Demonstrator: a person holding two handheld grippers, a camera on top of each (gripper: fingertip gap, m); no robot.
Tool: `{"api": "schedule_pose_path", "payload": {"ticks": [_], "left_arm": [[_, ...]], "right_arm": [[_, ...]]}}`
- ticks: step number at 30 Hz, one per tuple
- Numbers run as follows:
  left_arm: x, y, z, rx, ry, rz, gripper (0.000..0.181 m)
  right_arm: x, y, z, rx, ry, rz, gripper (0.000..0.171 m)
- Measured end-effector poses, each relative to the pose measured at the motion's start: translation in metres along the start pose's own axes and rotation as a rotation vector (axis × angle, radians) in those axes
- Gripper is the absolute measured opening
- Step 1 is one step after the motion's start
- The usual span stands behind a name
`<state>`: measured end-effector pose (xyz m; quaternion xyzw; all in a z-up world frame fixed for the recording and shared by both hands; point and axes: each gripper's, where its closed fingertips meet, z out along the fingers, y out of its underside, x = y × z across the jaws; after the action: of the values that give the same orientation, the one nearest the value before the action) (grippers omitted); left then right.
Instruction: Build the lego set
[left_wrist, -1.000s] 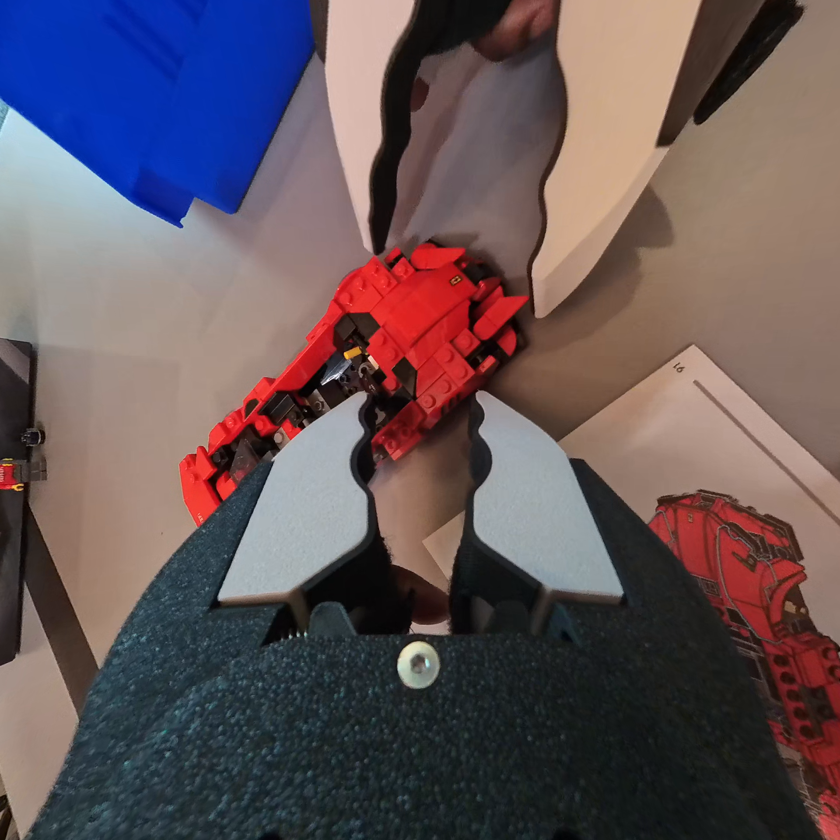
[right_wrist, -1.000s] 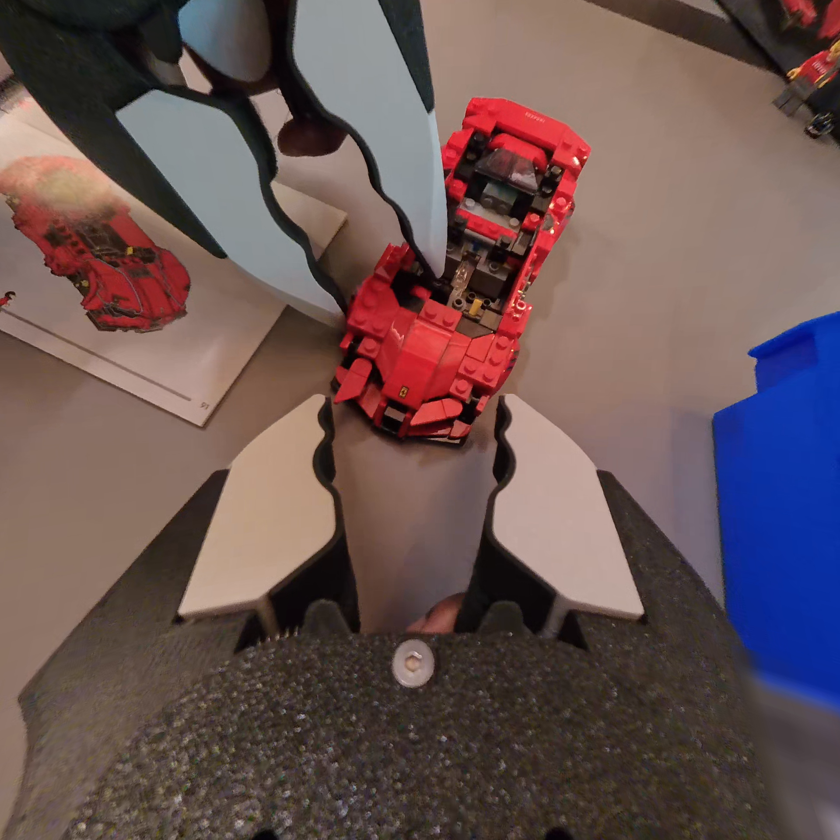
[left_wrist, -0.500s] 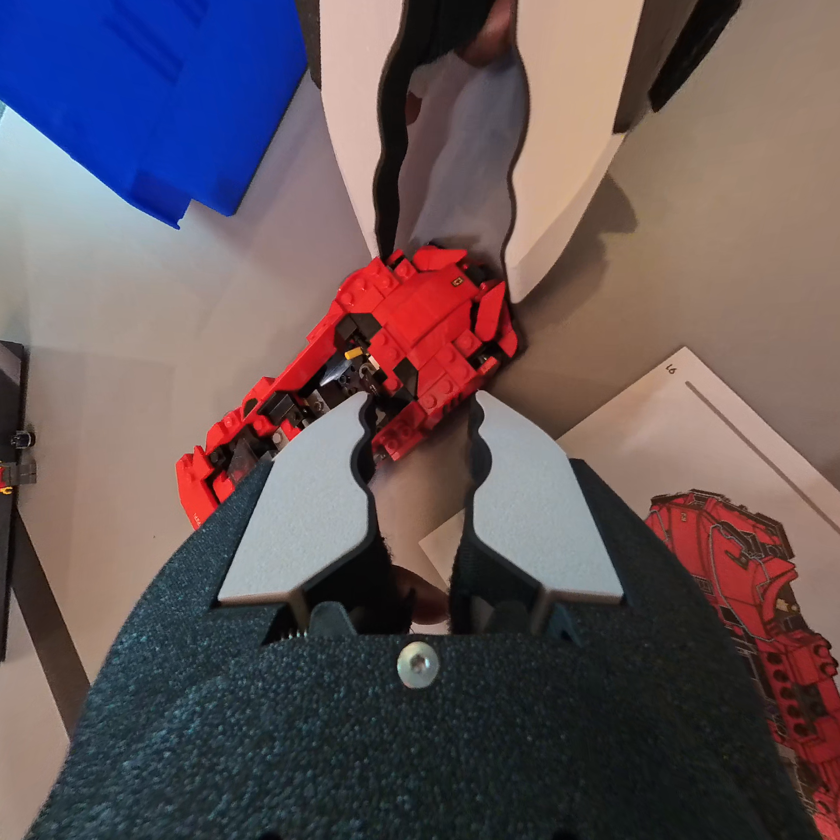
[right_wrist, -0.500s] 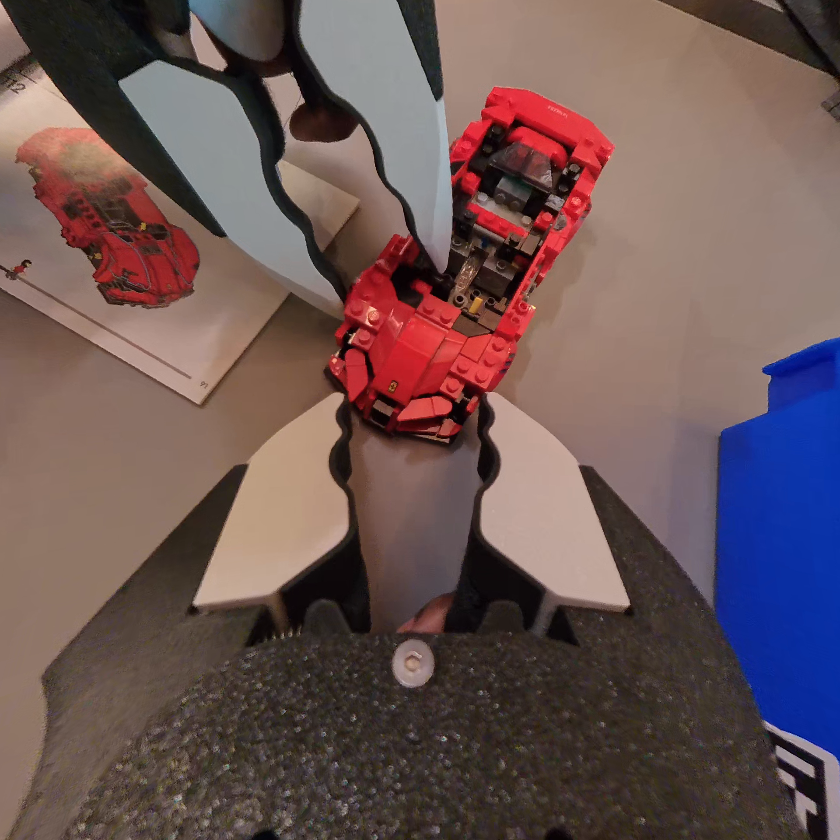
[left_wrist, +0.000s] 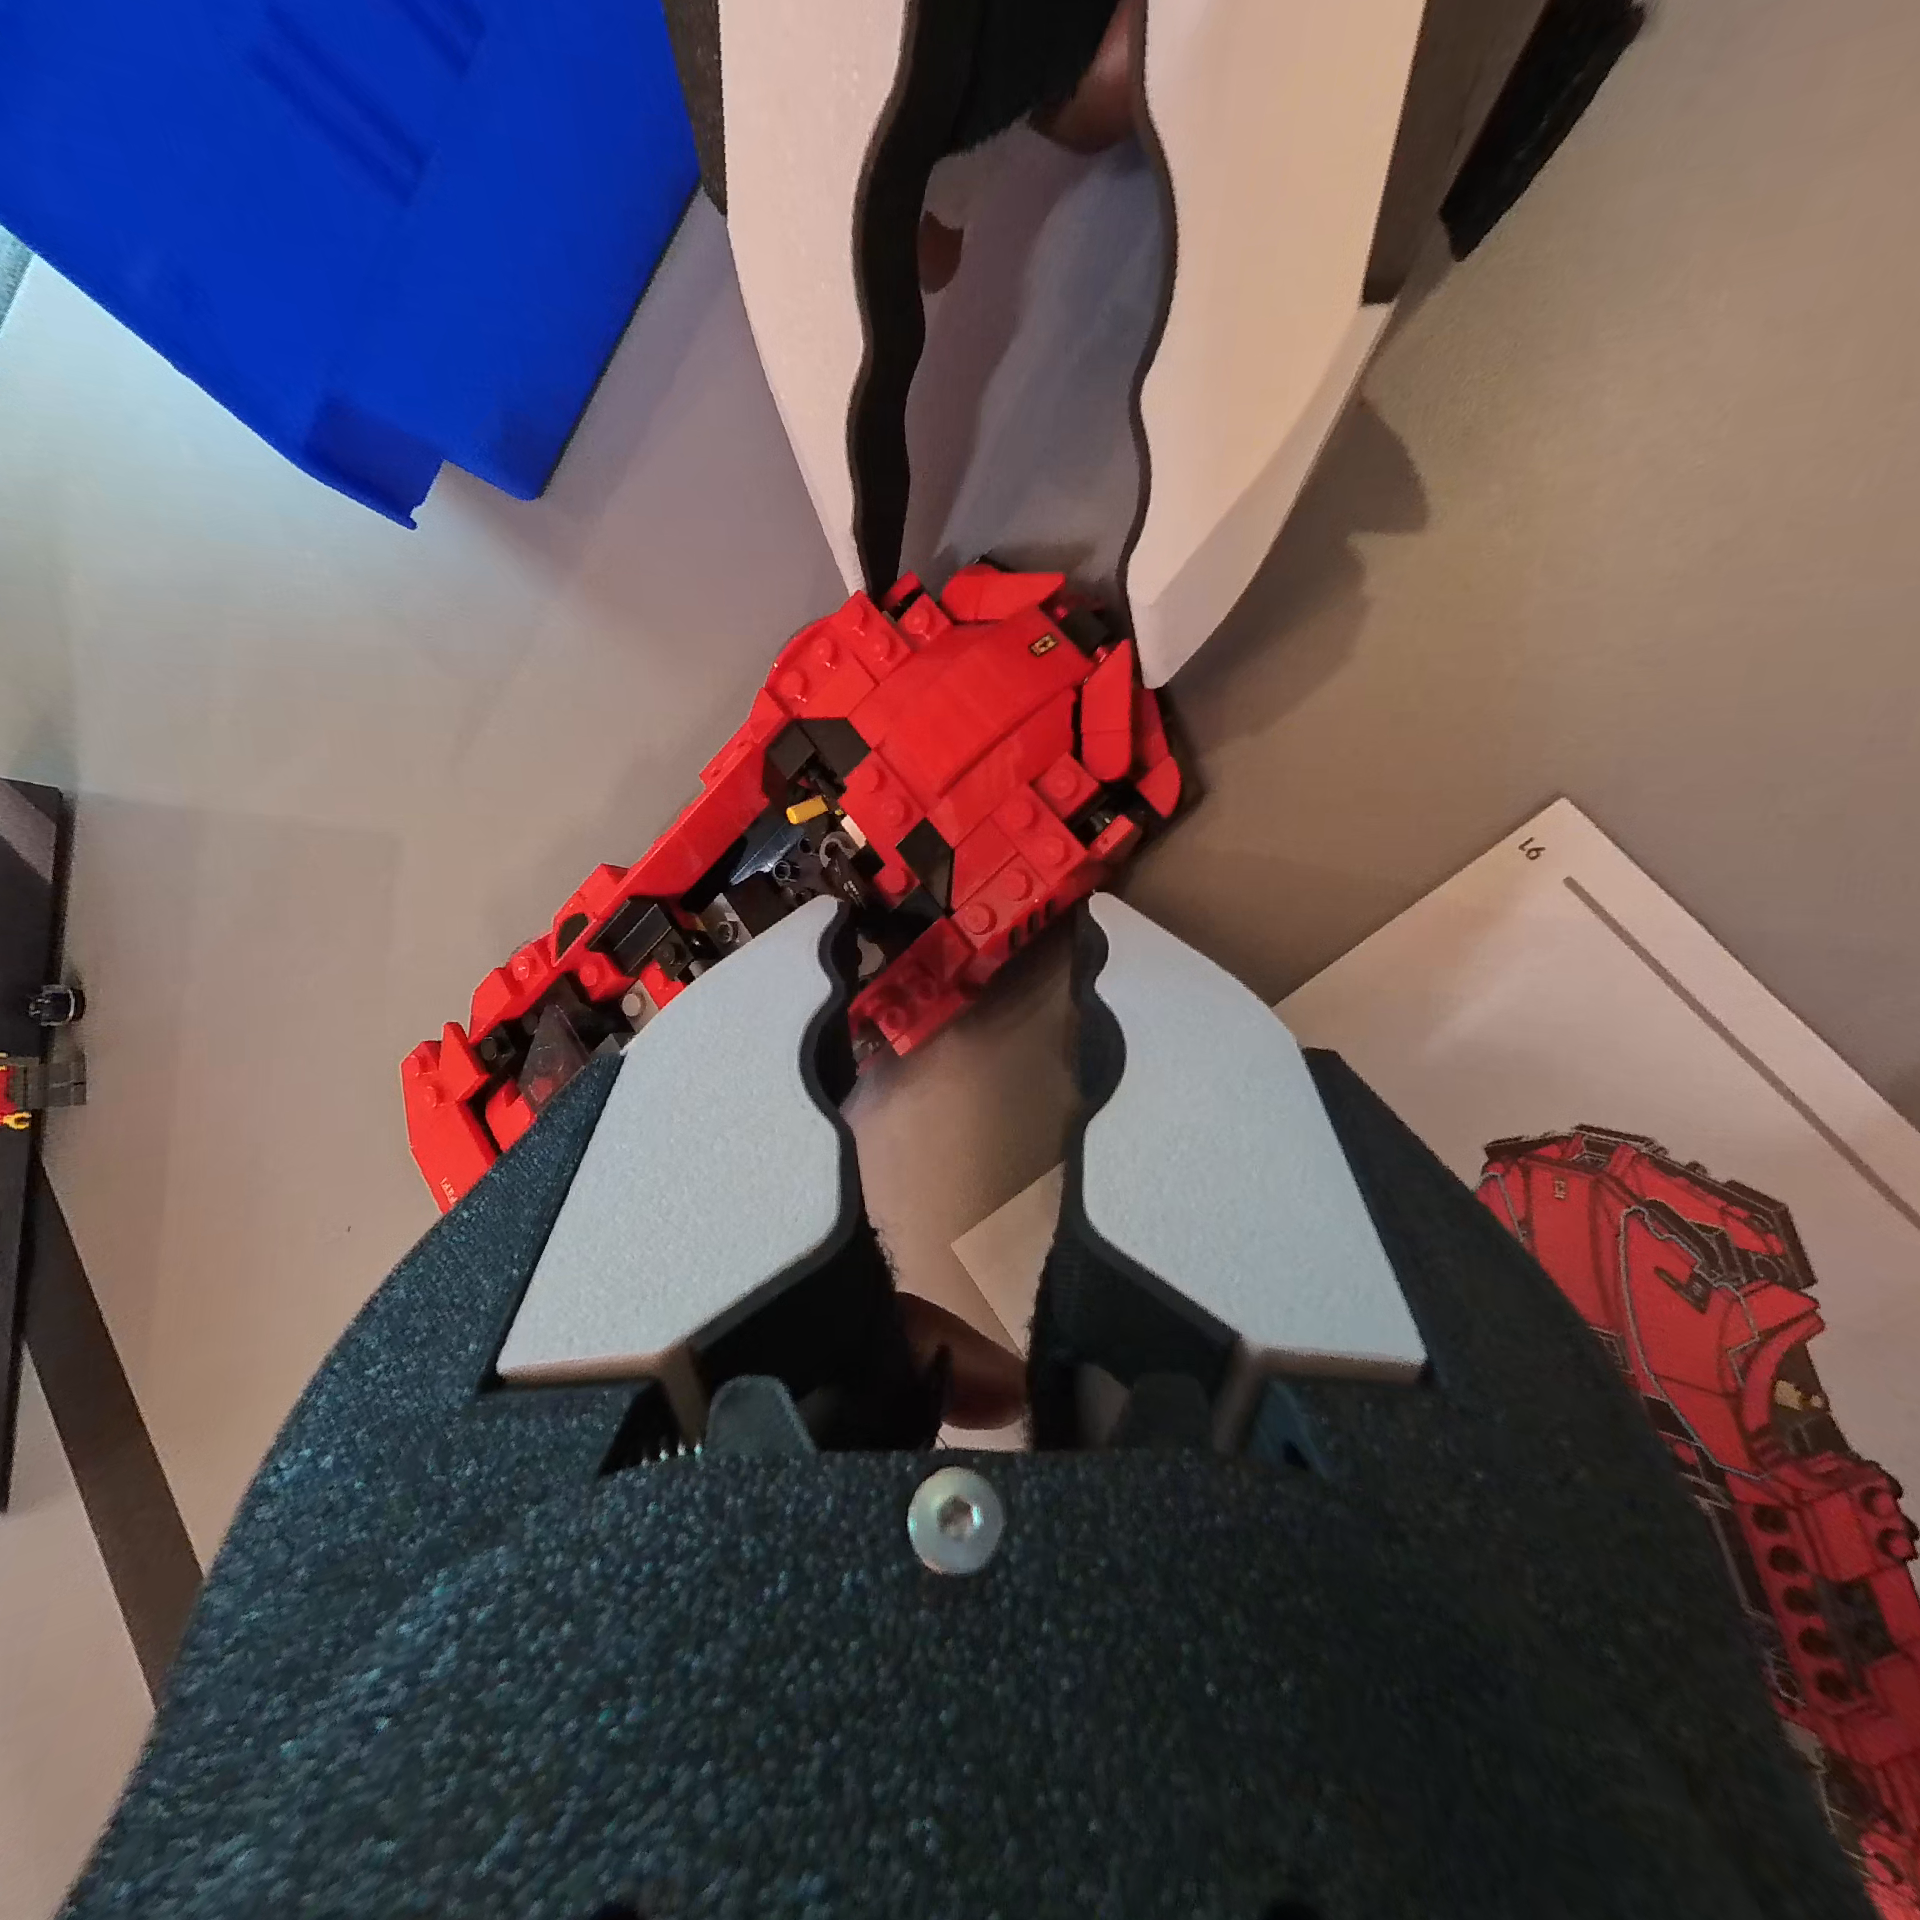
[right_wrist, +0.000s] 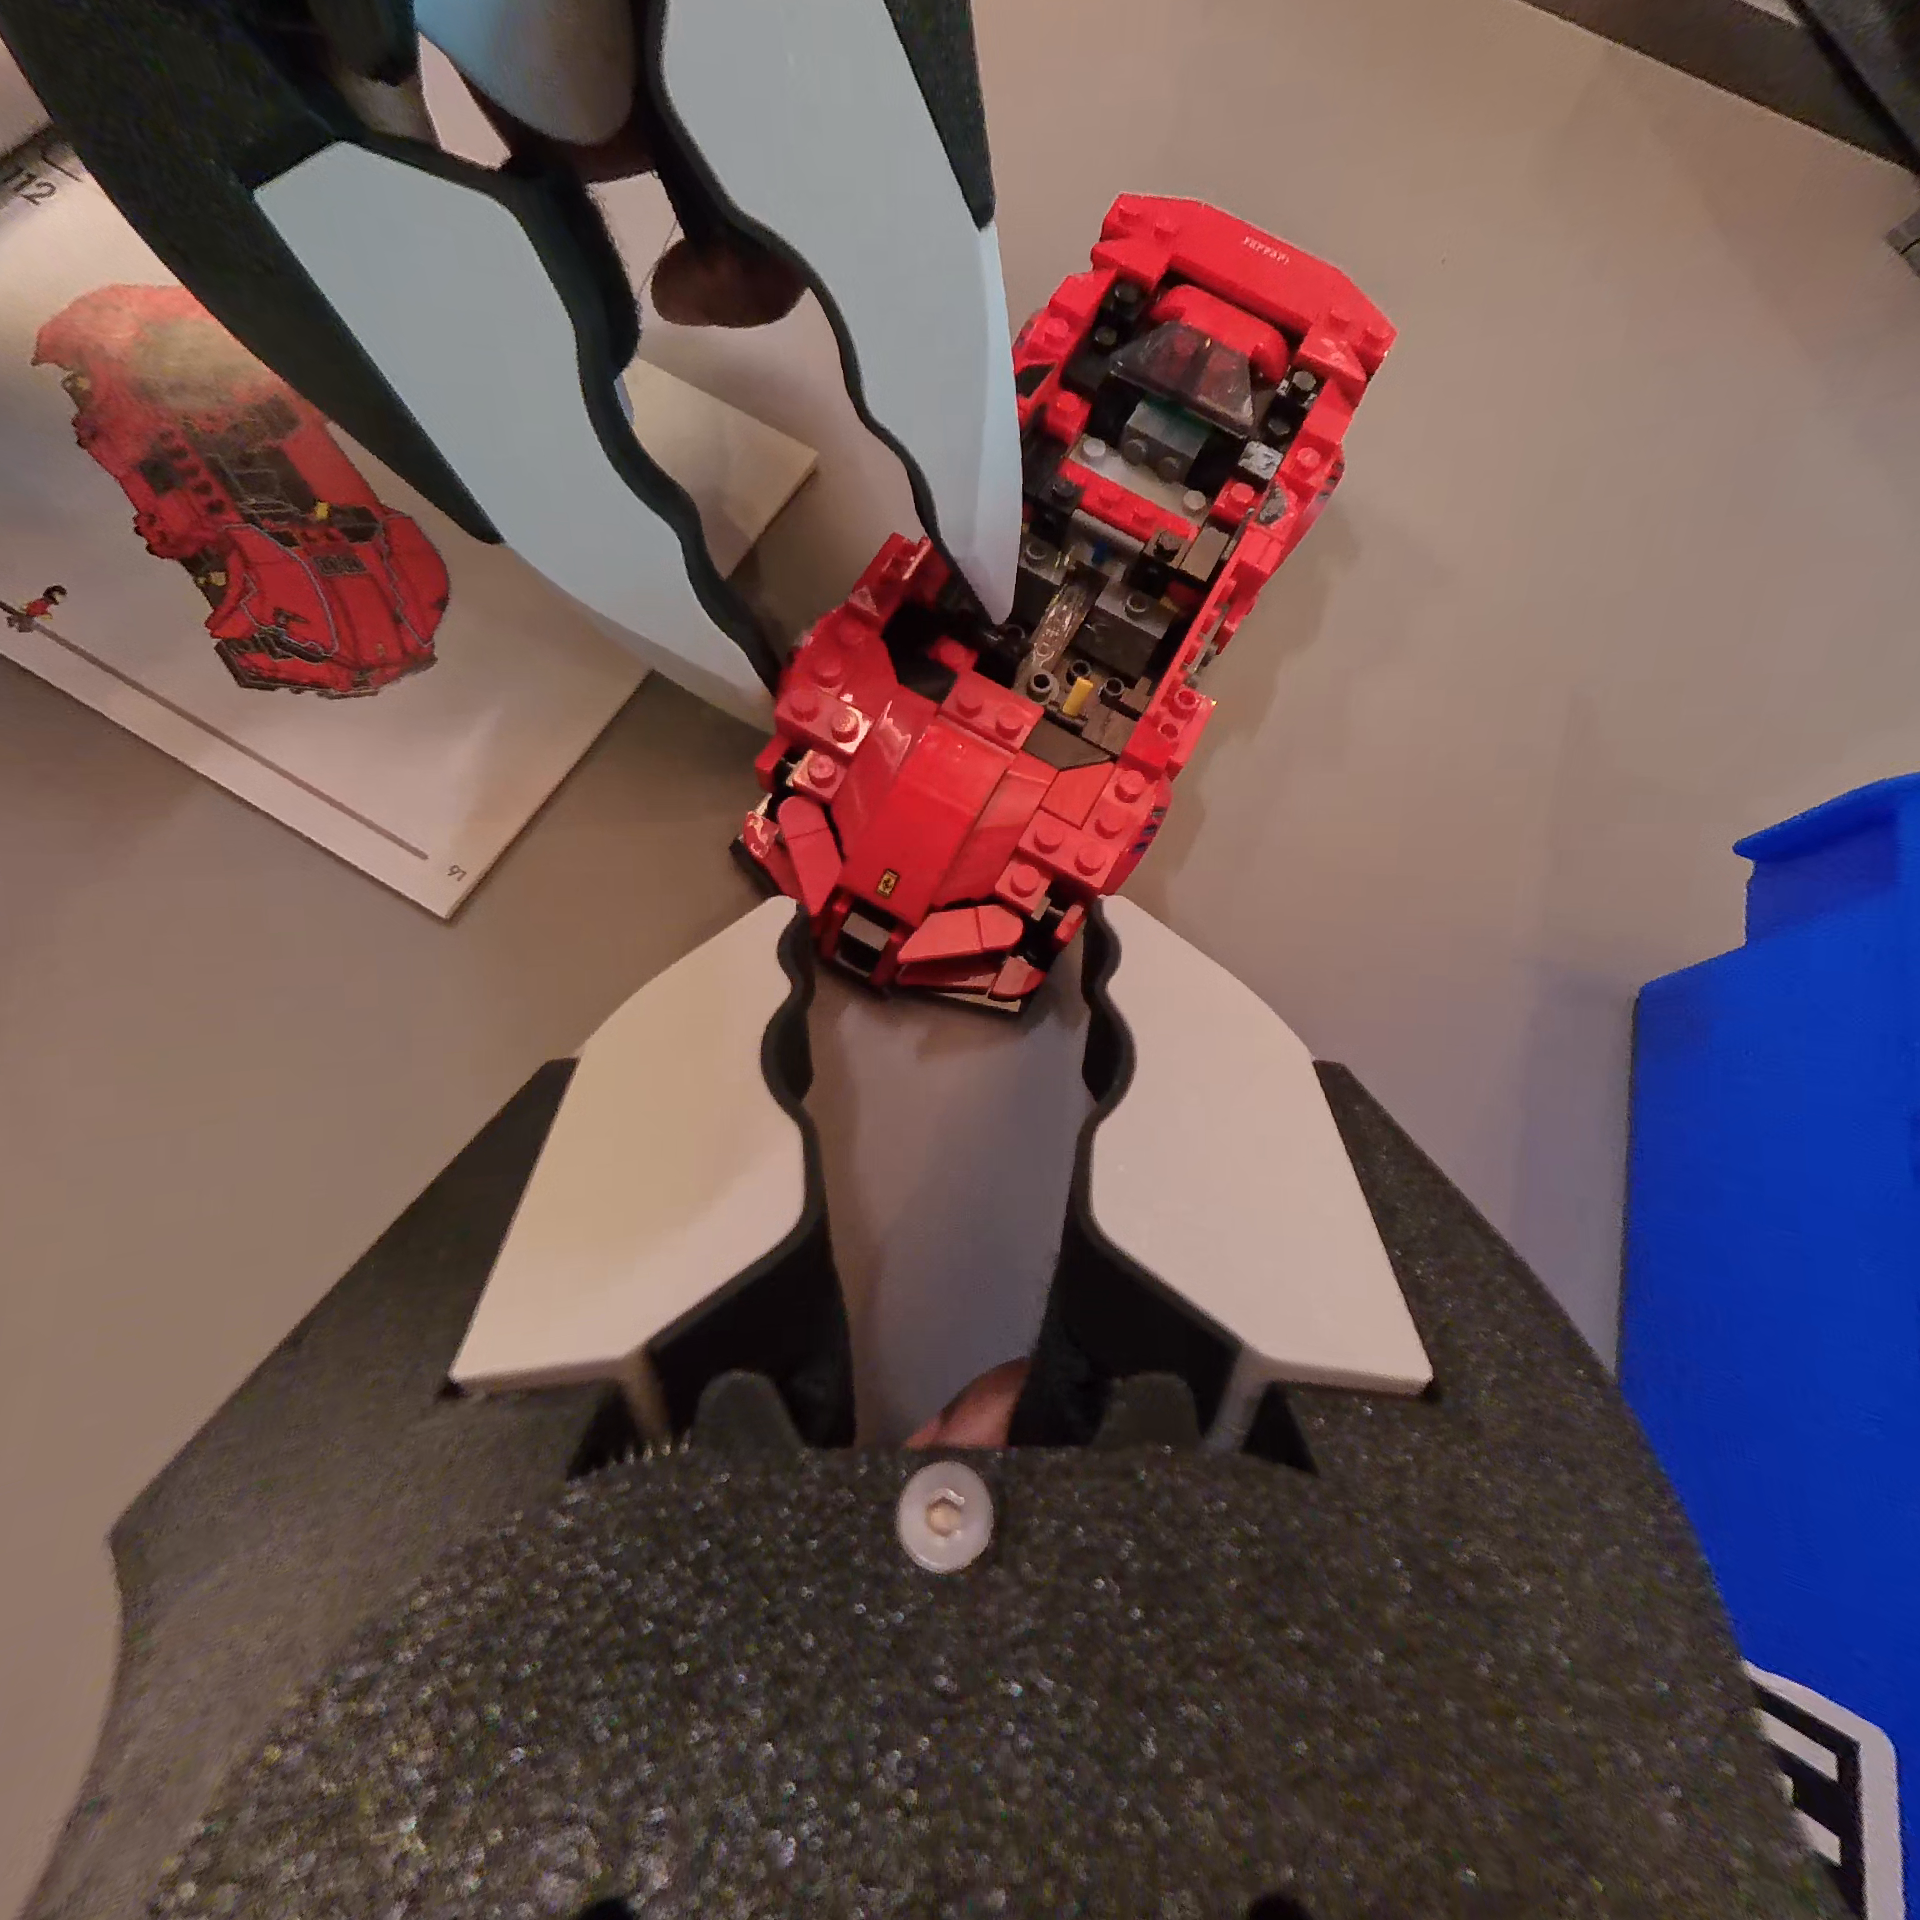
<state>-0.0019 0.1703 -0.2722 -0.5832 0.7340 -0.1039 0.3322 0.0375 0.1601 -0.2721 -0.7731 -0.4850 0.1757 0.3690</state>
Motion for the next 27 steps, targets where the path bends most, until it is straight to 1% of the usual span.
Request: {"api": "schedule_pose_path", "payload": {"ticks": [15, 18, 19, 20, 22, 23, 25, 27], "left_arm": [[0.0, 0.0, 0.0, 0.007, -0.001, 0.001, 0.038], [0.0, 0.0, 0.0, 0.007, -0.003, 0.007, 0.037], [0.0, 0.0, 0.0, 0.007, -0.004, 0.009, 0.037], [0.0, 0.0, 0.0, 0.007, -0.004, 0.01, 0.037], [0.0, 0.0, 0.0, 0.007, -0.004, 0.011, 0.037], [0.0, 0.0, 0.0, 0.007, -0.003, 0.01, 0.037], [0.0, 0.0, 0.0, 0.008, -0.002, 0.009, 0.036], [0.0, 0.0, 0.0, 0.008, -0.001, 0.008, 0.036]], "right_arm": [[0.0, 0.0, -0.001, -0.002, -0.011, -0.013, 0.05], [-0.003, 0.003, -0.006, -0.008, -0.066, -0.052, 0.063], [-0.002, 0.006, -0.008, -0.016, -0.075, -0.072, 0.064], [-0.001, 0.009, -0.01, -0.023, -0.089, -0.094, 0.062], [0.004, 0.008, -0.013, 0.005, -0.094, -0.13, 0.049], [0.009, 0.005, -0.015, 0.031, -0.083, -0.126, 0.04], [0.011, -0.001, -0.016, 0.072, -0.107, -0.092, 0.03], [0.013, -0.002, -0.016, 0.091, -0.122, -0.066, 0.024]]}}
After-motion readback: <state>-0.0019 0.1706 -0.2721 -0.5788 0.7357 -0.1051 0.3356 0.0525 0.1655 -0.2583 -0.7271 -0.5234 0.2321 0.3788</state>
